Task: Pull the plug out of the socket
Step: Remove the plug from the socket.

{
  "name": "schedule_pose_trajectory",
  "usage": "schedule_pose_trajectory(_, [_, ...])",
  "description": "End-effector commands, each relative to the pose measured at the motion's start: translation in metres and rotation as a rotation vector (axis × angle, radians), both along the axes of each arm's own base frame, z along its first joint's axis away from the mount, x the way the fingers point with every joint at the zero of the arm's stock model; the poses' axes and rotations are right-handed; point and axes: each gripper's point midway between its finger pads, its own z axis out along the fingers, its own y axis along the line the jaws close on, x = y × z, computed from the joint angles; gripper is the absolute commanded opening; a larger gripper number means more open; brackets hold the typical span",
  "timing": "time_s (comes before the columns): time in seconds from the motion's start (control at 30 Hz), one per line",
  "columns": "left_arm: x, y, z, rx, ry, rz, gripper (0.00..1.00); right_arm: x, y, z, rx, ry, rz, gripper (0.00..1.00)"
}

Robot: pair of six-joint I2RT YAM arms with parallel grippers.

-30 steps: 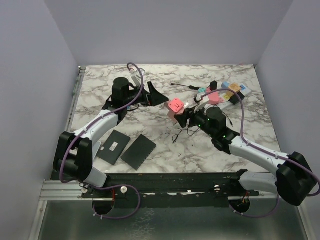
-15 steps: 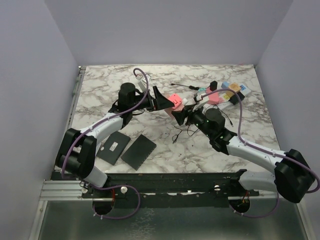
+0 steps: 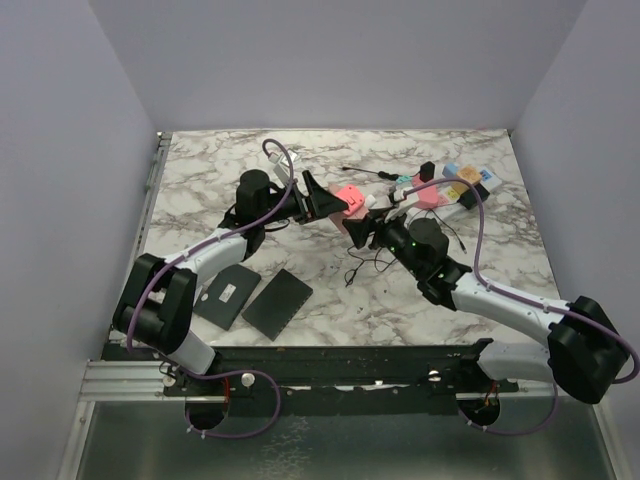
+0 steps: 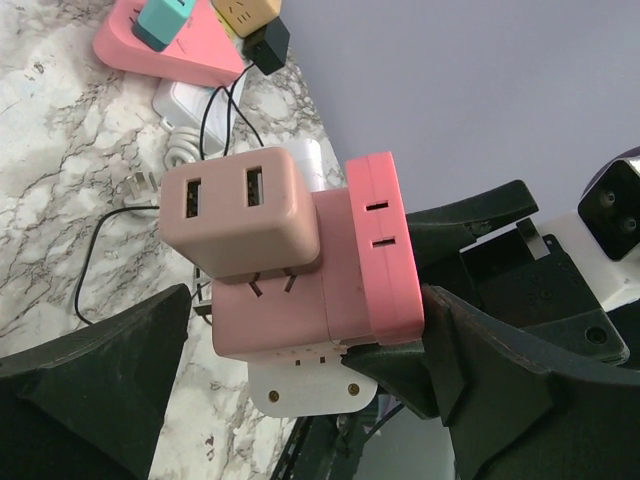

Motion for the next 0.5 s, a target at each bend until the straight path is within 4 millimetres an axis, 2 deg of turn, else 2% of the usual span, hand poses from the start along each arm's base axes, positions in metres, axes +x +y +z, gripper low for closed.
schedule_pose_trajectory(0.0, [0.002, -0.002, -0.01, -0.029, 0.045, 0.014, 0.99, 0.007, 0.005, 0.053, 0.149, -0.123, -0.031, 0.0])
schedule_pose_trajectory(0.2, [0.001, -0.003, -0.014, -0.038, 0.075, 0.013, 0.83, 0.012, 0.009, 0.042, 0.09, -0.13, -0.056, 0.0])
schedule_pose_trajectory(0.3, [0.001, -0.003, -0.018, -0.037, 0.092, 0.012, 0.72, 0.014, 0.01, 0.039, 0.061, -0.135, -0.073, 0.0])
schedule_pose_trajectory(0.47, [0.002, -0.004, -0.022, -0.037, 0.115, 0.013, 0.65, 0.019, 0.006, 0.033, 0.021, -0.142, -0.12, 0.0])
